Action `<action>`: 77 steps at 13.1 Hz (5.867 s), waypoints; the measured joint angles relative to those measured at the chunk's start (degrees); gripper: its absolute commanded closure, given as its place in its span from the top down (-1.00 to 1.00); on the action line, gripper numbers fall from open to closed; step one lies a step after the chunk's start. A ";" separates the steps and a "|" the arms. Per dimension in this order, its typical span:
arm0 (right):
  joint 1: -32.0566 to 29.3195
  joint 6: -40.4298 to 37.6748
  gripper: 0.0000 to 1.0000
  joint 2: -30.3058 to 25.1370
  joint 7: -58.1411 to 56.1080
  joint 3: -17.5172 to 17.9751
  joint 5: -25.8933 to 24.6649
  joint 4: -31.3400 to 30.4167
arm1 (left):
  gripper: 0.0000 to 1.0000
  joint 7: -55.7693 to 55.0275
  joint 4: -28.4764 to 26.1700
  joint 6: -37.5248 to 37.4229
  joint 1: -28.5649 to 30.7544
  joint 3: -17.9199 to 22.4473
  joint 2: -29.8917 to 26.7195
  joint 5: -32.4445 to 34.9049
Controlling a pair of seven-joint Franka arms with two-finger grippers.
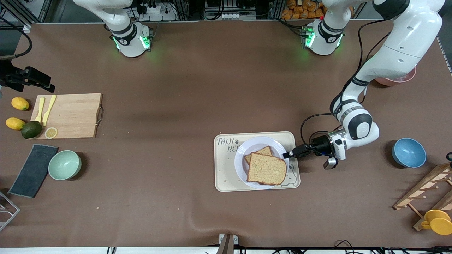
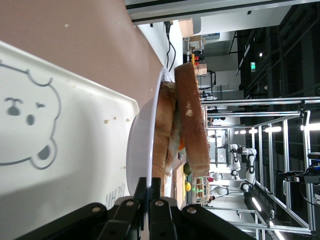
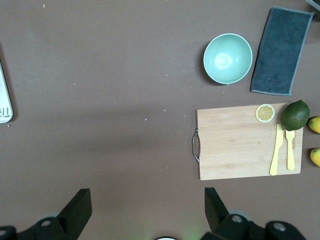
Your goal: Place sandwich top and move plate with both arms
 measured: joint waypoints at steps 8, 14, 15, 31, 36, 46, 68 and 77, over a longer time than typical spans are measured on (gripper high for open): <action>-0.01 0.00 1.00 0.22 0.00 -0.02 0.00 0.00 | -1.00 2.97 2.12 -0.06 -0.03 0.45 5.56 1.73; -0.01 -0.03 1.00 0.31 0.00 -0.02 0.00 0.00 | 1.00 3.91 3.31 -0.59 -0.01 1.17 7.38 3.68; -0.01 -0.03 1.00 0.33 -0.01 -0.03 0.00 0.00 | 1.00 3.91 3.45 -0.73 0.08 1.47 7.39 4.35; -0.04 -0.10 1.00 0.42 -0.04 -0.04 0.00 -0.08 | 1.00 -33.77 26.84 -16.51 7.36 -0.28 0.72 47.73; -0.07 -0.21 1.00 0.43 -0.07 -0.08 0.00 -0.11 | 1.00 -42.52 31.26 -17.66 4.93 -1.07 -2.30 59.52; -0.15 -0.59 1.00 0.56 -0.08 -0.12 0.00 -0.18 | 1.00 -49.73 32.03 -32.50 4.50 -1.07 -24.03 89.11; -0.16 -0.60 1.00 0.61 -0.10 -0.14 0.00 -0.19 | 1.00 -64.97 18.89 -34.24 -13.46 20.15 -43.60 93.13; -0.16 -0.60 1.00 0.69 -0.11 -0.14 0.00 -0.19 | 1.00 -70.41 16.59 -38.95 -15.92 20.29 -45.00 90.76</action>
